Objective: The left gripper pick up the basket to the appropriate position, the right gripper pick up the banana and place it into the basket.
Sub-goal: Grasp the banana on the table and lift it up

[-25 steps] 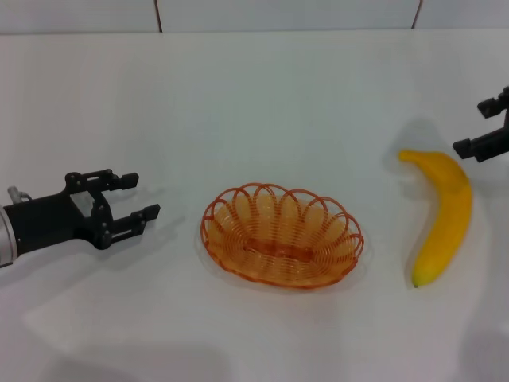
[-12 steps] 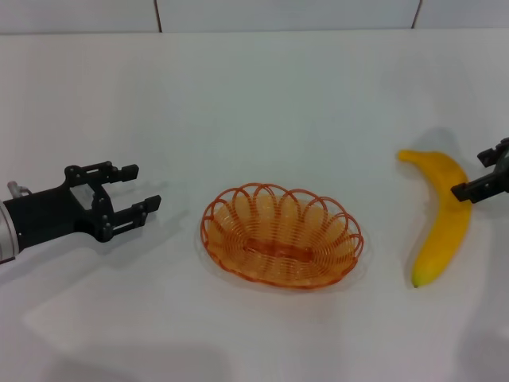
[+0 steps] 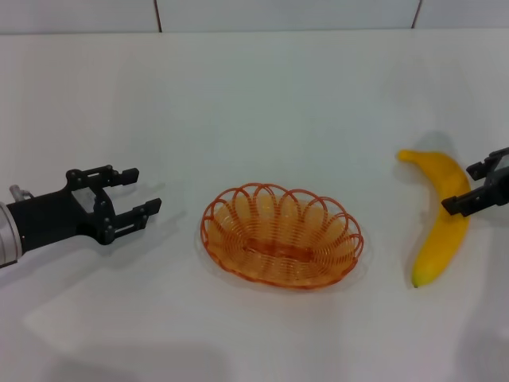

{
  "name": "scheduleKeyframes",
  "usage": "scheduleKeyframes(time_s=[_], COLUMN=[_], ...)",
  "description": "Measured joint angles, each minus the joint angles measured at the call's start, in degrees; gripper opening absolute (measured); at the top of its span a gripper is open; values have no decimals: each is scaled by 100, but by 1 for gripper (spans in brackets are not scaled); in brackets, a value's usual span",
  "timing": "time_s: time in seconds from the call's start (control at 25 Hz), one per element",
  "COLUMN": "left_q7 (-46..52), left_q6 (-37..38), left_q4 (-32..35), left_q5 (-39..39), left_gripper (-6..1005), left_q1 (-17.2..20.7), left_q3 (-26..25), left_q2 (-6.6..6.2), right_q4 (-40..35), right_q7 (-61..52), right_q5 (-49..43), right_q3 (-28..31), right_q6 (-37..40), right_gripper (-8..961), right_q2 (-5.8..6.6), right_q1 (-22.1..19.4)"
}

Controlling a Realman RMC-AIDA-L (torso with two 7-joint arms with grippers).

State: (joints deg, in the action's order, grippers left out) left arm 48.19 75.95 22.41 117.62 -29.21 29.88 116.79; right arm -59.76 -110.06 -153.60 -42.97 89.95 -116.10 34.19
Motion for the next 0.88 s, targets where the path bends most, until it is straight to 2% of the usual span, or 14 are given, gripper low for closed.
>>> scheduleKeyframes(time_s=[0.88], left_q7=[-3], left_q6=[-1], left_q4=[0], left_q5=[-83], left_gripper=[617], left_q1=[-48], left_q3=[-18], left_q2=[2], right_q4=[372], right_q7=[-38], right_q5=[-30], right_q3=[-159], right_q6=[79], right_gripper=[878], right_q2=[33], right_q1=[275])
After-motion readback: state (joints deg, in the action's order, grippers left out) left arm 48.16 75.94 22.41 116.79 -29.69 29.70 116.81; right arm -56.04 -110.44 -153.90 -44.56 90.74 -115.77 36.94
